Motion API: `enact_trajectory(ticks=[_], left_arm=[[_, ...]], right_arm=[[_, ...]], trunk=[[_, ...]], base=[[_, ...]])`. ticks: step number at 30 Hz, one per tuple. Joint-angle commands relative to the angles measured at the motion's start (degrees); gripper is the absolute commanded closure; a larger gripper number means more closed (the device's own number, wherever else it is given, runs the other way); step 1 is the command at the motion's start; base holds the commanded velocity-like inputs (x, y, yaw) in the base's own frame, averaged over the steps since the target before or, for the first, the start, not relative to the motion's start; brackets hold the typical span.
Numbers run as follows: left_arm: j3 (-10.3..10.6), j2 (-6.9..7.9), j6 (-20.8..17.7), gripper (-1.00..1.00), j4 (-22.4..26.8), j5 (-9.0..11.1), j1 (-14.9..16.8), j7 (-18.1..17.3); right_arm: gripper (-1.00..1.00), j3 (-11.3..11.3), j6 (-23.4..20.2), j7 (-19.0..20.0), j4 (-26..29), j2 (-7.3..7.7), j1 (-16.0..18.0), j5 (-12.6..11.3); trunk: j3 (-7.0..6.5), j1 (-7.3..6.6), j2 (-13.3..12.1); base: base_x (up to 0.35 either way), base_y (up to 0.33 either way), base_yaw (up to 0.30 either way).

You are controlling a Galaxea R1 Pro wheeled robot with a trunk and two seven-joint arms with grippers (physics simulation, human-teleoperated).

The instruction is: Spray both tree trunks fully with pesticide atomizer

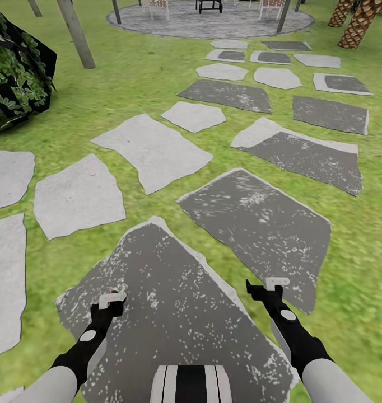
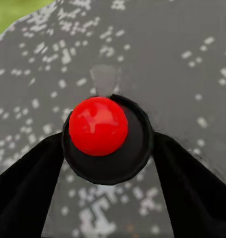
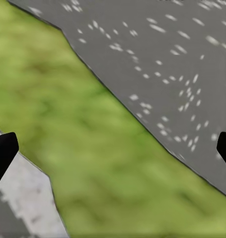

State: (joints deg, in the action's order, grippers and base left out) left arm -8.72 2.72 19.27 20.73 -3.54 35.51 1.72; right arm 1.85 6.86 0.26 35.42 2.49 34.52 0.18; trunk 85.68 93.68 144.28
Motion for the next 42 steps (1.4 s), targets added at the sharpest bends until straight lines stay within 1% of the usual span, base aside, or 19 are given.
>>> enact_trajectory(ticks=[1,11,14,16,19,25,35,42], left_arm=[[0.0,0.0,0.0,1.0,0.0,-0.1,0.0,0.0],[-0.2,0.0,0.0,1.0,0.0,0.2,0.0,0.0],[-0.3,0.0,0.0,1.0,0.0,0.3,0.0,0.0],[-0.3,0.0,0.0,1.0,0.0,0.3,0.0,0.0],[-0.3,0.0,0.0,1.0,0.0,0.3,0.0,0.0],[-0.3,0.09,0.0,1.0,0.1,0.1,0.0,0.0],[-0.3,0.09,-0.2,1.0,0.1,0.1,0.0,0.0],[-0.2,0.1,-1.7,1.0,0.8,-0.2,0.1,0.0]], right_arm=[[-1.0,0.0,0.0,0.0,0.0,-0.01,0.0,0.0],[-1.0,0.1,0.4,0.0,0.0,0.04,0.0,0.0],[-1.0,0.1,6.4,0.0,-0.2,0.16,-0.1,0.0],[-1.0,0.1,11.1,0.1,-1.5,0.21,-0.1,0.0],[-1.0,0.1,14.3,0.0,-3.7,0.23,-0.2,0.0],[-1.0,0.1,14.9,-0.1,-4.3,0.22,-0.2,0.0],[-1.0,0.1,14.9,-0.1,-4.3,0.11,-0.2,0.0],[-1.0,-0.1,14.9,-0.2,-4.0,-0.34,-0.2,0.0]], trunk=[[0.0,0.0,0.0],[0.0,0.0,0.0],[0.0,0.0,0.0],[0.0,0.0,0.0],[0.0,0.0,0.0],[0.0,0.0,0.0],[-2.22,-0.26,-0.1],[-3.77,-0.44,-0.2]], base=[[0.0,0.0,0.0],[0.0,0.0,0.0],[0.0,0.0,0.0],[0.0,0.0,0.0],[0.0,0.0,0.0],[0.0,0.0,0.0],[0.0,0.0,0.0],[0.0,0.0,0.0]])
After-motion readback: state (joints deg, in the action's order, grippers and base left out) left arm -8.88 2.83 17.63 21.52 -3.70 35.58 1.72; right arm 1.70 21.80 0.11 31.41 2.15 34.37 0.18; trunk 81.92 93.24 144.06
